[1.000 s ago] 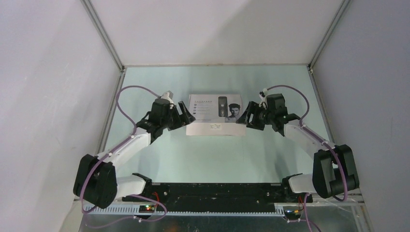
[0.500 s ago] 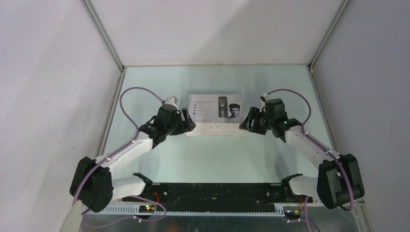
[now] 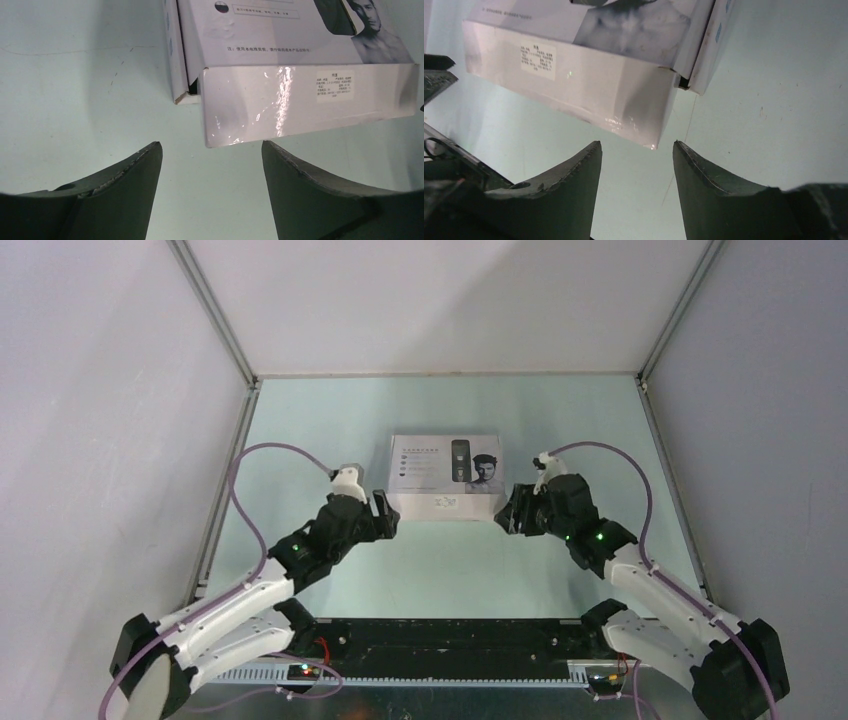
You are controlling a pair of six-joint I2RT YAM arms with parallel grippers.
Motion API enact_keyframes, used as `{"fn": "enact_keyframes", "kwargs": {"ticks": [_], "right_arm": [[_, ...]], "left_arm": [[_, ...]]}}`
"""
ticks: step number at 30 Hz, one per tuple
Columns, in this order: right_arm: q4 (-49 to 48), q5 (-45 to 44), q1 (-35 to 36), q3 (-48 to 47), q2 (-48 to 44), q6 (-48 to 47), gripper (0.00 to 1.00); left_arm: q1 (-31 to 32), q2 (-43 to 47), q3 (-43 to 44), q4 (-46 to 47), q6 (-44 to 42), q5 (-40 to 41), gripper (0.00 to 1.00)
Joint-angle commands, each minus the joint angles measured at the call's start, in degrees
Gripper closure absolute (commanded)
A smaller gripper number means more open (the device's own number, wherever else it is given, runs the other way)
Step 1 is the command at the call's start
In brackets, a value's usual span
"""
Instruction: Sort the hair-cutting tools
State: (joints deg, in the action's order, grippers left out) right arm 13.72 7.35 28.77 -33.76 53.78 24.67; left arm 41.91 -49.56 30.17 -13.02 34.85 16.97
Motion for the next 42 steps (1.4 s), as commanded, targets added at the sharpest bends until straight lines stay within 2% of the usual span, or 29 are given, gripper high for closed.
{"fn": "enact_keyframes", "kwargs": {"ticks": [1,6,16,24,29,33,36,42], "right_arm": [[-6.0,-8.1,3.6,3.2,-2.7,-3.8,0.42],[-8.6,-14.9,8.2,6.7,-4.1,-5.4,0.42],[-14.5,-16.5,8.6,7.8,-1.9,-7.8,0.49],[-11.5,-14.2,8.0,6.8,-7.1,-7.1,0.5],[-8.5,-10.9,3.2,3.0,-6.3,-1.9,0.53],[-6.3,-7.4,-2.1,-1.2,-1.1,1.6,0.56],[-6.0,-4.4,-5.1,-4.9,3.3,2.6,0.56],[-5.4,-2.5,-7.2,-10.0,13.9,4.5,0.56]], "left_arm": [[4.1,2.7,-4.0,7.1,-3.6,8.2,0.21],[9.3,4.0,-7.9,12.2,-5.7,14.4,0.23],[9.7,-1.9,-8.1,18.3,-7.5,16.9,0.24],[9.8,1.4,-4.7,14.9,-7.2,16.0,0.23],[9.5,1.6,1.8,7.8,-5.1,16.9,0.19],[5.4,-3.8,8.4,2.7,-2.7,14.9,0.19],[-0.6,-9.5,12.2,1.6,-1.6,8.4,0.2],[-4.4,-21.2,20.4,-2.7,-3.2,3.7,0.2]]}}
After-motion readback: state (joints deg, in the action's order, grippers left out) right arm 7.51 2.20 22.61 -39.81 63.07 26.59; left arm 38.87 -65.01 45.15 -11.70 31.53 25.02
